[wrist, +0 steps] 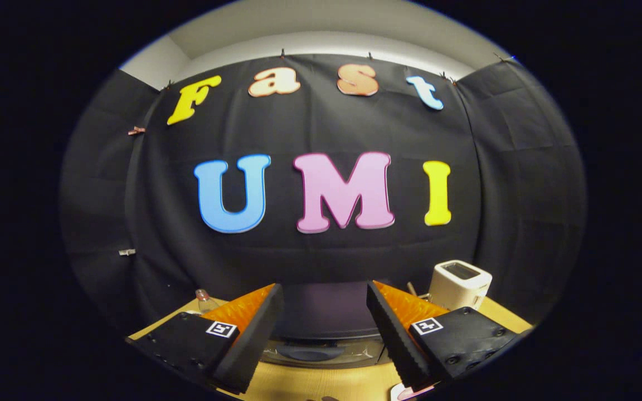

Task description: Open the toaster oven, put the food inside, and close the toaster oven door.

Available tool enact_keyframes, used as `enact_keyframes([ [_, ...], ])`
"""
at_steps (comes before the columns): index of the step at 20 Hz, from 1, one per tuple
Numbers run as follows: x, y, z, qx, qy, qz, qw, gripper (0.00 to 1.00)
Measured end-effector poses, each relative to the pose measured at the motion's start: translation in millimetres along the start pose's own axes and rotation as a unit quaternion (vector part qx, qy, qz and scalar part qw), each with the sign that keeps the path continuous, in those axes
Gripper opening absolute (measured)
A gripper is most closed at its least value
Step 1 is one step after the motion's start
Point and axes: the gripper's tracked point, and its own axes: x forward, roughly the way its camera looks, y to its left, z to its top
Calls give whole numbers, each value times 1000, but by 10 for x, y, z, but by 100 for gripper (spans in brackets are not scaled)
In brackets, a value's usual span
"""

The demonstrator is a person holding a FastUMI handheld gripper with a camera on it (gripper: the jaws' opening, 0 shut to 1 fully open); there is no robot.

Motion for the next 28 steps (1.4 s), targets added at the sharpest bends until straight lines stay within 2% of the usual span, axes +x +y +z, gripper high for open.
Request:
enact_keyframes([
  [5, 309, 30, -720, -6, 62, 0, 998, 98],
  [12, 451, 66, -1311, -32, 116, -13, 993, 98],
  [14, 479, 39, -1269, -16, 106, -25, 994, 99],
  [16, 483, 54, -1285, -27, 105, -34, 994, 98],
  [24, 6, 52, -1484, -22, 135, -35, 990, 98],
  [28, -359, 32, -1769, -20, 168, -36, 985, 98],
])
